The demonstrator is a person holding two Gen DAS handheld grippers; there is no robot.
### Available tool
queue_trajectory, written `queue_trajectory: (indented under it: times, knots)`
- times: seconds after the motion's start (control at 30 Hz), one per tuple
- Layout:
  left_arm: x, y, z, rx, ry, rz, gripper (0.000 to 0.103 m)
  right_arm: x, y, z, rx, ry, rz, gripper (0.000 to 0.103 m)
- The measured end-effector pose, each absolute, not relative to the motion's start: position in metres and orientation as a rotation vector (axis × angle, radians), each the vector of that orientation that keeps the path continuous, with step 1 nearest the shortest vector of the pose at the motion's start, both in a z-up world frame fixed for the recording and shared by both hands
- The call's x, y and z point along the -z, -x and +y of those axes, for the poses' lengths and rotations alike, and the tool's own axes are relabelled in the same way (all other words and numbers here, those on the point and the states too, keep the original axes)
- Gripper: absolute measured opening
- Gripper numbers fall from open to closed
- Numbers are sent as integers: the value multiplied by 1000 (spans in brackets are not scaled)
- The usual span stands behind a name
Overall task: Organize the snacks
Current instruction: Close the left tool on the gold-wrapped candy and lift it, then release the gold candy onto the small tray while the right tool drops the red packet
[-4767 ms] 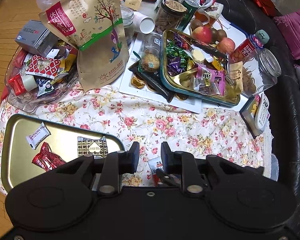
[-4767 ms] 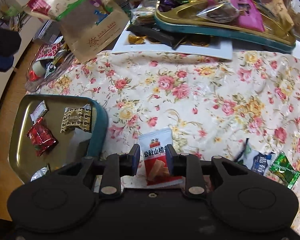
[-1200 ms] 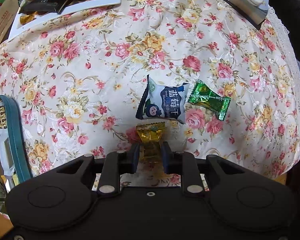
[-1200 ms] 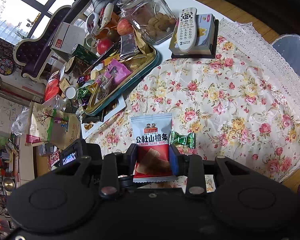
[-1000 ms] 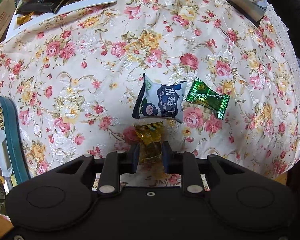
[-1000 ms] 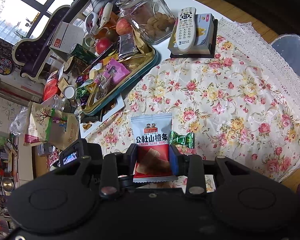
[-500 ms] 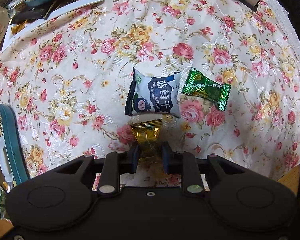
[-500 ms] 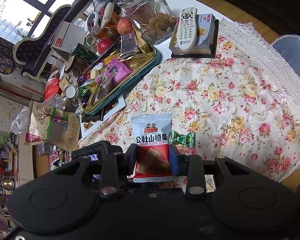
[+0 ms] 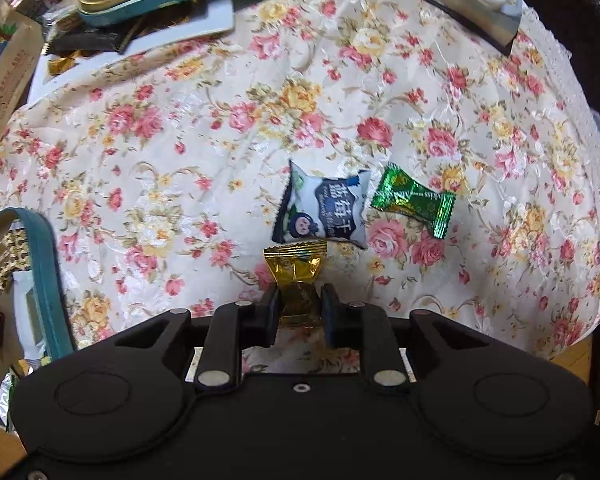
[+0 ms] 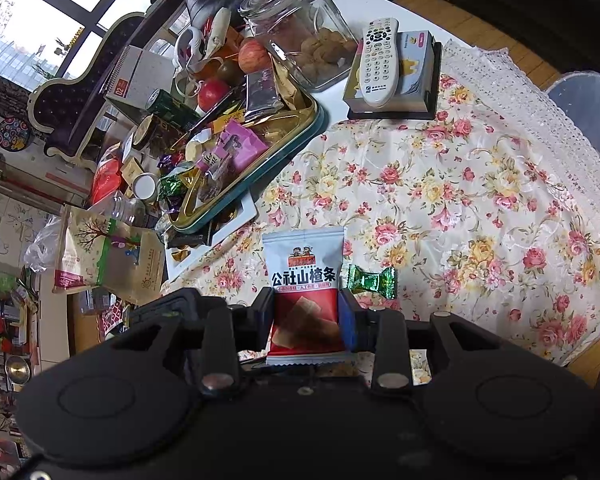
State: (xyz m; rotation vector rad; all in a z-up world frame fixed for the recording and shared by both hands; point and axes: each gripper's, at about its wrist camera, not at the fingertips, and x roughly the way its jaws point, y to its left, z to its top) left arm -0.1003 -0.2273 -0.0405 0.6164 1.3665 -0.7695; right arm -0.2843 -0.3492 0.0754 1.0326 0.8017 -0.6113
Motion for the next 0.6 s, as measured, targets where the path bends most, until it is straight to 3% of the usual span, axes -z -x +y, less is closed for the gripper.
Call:
queue_trajectory:
  times: [0.6]
  knots:
    - [-43, 9, -98, 575, -348, 1253, 28, -57, 205, -300, 610, -917, 917, 36]
